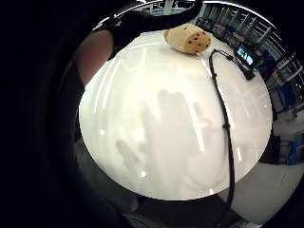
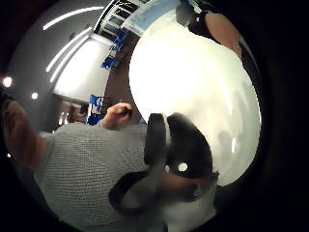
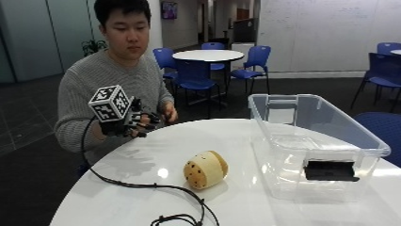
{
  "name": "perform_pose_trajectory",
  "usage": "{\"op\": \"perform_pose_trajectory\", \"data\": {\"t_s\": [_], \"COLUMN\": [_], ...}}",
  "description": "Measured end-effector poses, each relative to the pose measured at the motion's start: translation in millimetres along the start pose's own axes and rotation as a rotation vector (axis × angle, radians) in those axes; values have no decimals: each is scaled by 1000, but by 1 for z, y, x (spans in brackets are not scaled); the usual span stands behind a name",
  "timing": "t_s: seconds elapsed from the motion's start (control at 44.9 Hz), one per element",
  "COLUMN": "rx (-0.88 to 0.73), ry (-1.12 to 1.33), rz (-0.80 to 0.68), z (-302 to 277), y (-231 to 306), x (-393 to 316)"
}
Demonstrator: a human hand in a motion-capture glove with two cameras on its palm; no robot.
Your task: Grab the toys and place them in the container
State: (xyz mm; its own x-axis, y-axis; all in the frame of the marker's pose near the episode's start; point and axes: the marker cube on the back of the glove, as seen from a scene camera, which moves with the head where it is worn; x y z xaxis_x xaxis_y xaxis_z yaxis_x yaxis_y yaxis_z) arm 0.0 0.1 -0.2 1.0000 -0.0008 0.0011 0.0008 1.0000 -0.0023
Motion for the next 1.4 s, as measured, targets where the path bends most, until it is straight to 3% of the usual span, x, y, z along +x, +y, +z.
{"op": "perform_pose_trajectory", "data": {"t_s": [0.467, 0.645, 0.756, 0.912, 1.068, 1.268, 1.402], "rx": [-19, 40, 25, -25, -97, -306, -279], "ry": [53, 214, 245, 224, 210, 213, 223], "rz": [-15, -28, 62, 137, 154, 233, 257], "z": [-7, -65, -97, -107, -78, 23, 50], "y": [-23, -107, -184, -237, -258, -254, -252], "x": [1, 20, 58, 89, 102, 127, 136]}}
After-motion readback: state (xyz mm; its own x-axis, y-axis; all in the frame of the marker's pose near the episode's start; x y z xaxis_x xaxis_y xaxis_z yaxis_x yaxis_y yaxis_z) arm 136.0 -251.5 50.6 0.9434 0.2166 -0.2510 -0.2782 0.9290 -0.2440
